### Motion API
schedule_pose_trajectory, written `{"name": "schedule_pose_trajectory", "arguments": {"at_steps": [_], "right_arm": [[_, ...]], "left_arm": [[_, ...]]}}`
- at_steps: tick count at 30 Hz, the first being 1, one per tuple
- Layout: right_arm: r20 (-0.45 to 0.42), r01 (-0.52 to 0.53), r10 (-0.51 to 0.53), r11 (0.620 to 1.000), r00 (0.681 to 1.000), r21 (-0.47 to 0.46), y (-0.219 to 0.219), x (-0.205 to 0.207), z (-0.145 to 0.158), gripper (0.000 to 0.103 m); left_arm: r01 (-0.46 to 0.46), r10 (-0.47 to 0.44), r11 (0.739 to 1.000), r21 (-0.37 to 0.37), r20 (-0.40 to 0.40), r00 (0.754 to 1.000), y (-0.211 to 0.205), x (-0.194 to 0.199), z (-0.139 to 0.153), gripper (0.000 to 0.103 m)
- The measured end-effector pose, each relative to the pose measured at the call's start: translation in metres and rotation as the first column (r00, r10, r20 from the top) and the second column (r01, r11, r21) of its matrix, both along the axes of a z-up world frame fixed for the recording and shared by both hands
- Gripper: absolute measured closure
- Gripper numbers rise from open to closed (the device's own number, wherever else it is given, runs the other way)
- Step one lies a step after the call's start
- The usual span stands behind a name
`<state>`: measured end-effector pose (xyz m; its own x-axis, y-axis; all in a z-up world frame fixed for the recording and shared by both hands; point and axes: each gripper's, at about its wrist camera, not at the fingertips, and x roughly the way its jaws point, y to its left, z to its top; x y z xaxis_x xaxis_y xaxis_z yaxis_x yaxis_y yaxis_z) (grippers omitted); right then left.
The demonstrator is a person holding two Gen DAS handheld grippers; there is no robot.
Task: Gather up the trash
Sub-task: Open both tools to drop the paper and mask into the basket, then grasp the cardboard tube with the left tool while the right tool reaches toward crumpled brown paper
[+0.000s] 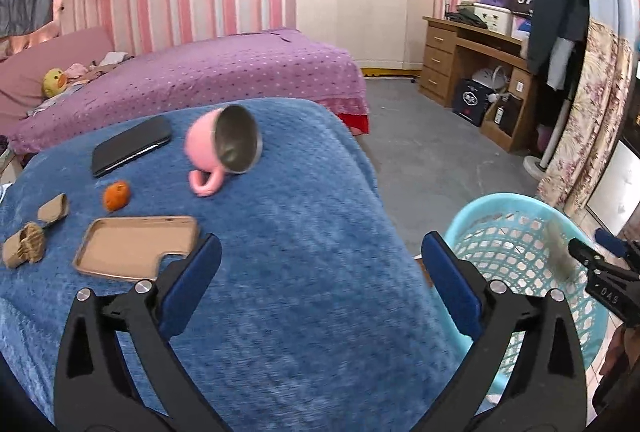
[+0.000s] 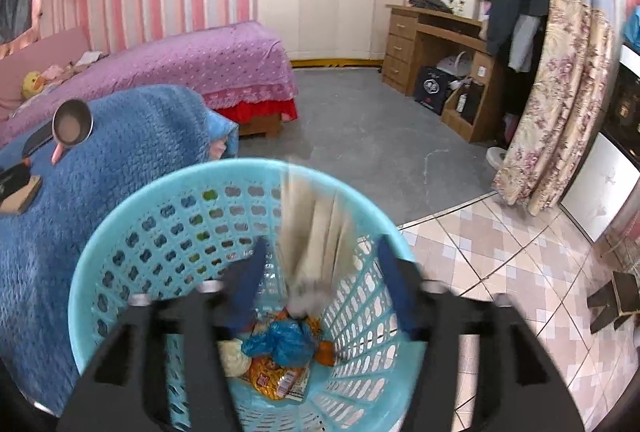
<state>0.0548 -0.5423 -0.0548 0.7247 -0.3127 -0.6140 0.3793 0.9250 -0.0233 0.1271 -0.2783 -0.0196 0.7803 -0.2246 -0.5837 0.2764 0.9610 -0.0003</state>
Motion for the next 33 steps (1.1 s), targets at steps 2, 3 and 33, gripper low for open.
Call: {"name": "schedule_pose_trajectory", "arguments": {"at_steps": [2, 3, 33], "right_arm": [[0.014, 0.028, -0.028, 1.0, 1.0, 0.003, 0.001, -0.001, 0.002, 0.027], [0.032, 0.045, -0.045, 0.999, 0.998, 0.01, 0.001, -0.002, 0.003, 0.019], [0.103, 0.013, -0.017, 0.999, 0.995, 0.035, 0.116, 0.04, 0.016, 0.005]], "left_arm": [[-0.008, 0.008, 1.0, -0.003, 0.0, 1.0, 0.009, 0.0, 0.001, 0.006], [-0.013, 0.013, 1.0, -0.005, -0.001, 1.0, 0.016, -0.001, -0.001, 0.006], [-0.184, 0.183, 0.983, 0.005, 0.029, 0.983, 0.188, 0.009, 0.009, 0.006]]}}
